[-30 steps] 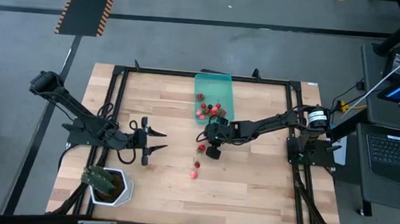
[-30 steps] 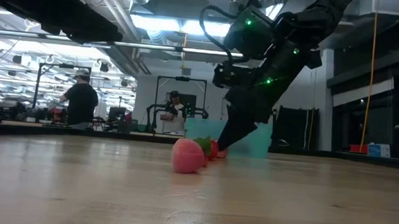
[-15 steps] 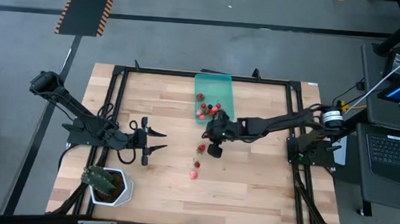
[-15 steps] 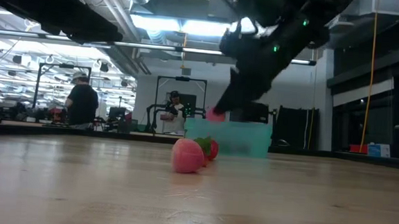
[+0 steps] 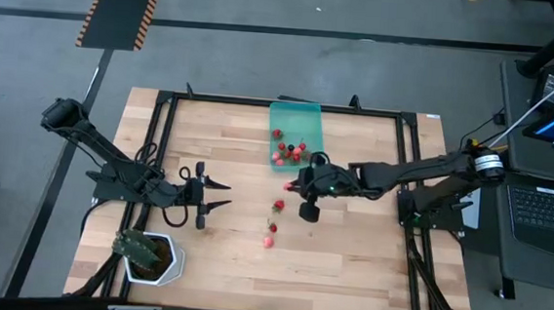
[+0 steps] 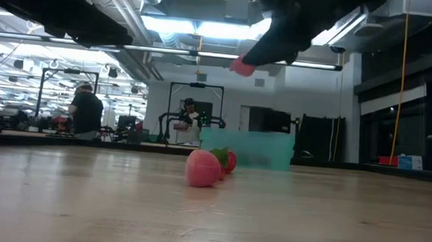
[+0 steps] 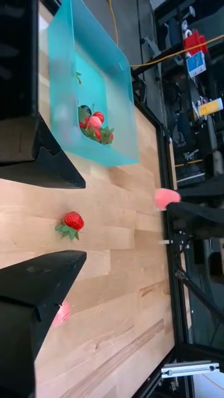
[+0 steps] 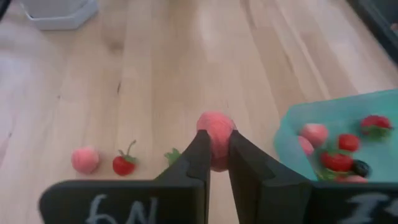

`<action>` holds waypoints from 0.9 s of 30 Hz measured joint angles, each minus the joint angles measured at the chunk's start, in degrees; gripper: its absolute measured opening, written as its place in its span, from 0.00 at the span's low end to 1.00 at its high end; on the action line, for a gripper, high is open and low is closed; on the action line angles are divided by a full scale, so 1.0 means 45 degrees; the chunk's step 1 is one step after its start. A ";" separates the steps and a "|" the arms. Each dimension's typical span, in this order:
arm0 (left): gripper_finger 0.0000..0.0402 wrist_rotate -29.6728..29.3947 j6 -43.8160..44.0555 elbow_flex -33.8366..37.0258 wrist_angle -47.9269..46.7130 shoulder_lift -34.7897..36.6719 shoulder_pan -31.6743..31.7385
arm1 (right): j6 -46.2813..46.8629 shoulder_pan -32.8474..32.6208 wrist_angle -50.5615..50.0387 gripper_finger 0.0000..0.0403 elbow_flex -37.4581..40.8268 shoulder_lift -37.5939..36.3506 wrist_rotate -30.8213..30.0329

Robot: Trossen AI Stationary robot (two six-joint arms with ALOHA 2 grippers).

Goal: Pick and placing Produce into tupperware
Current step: Put the pink peach into the blue bin

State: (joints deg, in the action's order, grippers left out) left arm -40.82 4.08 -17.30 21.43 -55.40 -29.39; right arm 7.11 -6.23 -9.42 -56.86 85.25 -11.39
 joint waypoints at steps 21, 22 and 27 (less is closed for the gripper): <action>0.41 0.0049 0.0096 0.0000 0.0005 0.0000 0.0002 | 0.2527 -0.2460 0.1076 0.09 0.3730 -0.3645 -0.3072; 0.41 0.0049 0.0087 0.0000 0.0005 0.0000 0.0000 | 0.2264 -0.2594 0.1880 0.09 0.4138 -0.3893 -0.3116; 0.41 0.0049 0.0097 0.0000 0.0037 0.0000 0.0000 | 0.1079 -0.2774 0.4907 0.09 0.6060 -0.4961 -0.3177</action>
State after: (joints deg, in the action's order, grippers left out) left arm -40.60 4.51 -17.30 21.60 -55.40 -29.38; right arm 11.96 -18.72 12.66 -29.59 62.93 -25.69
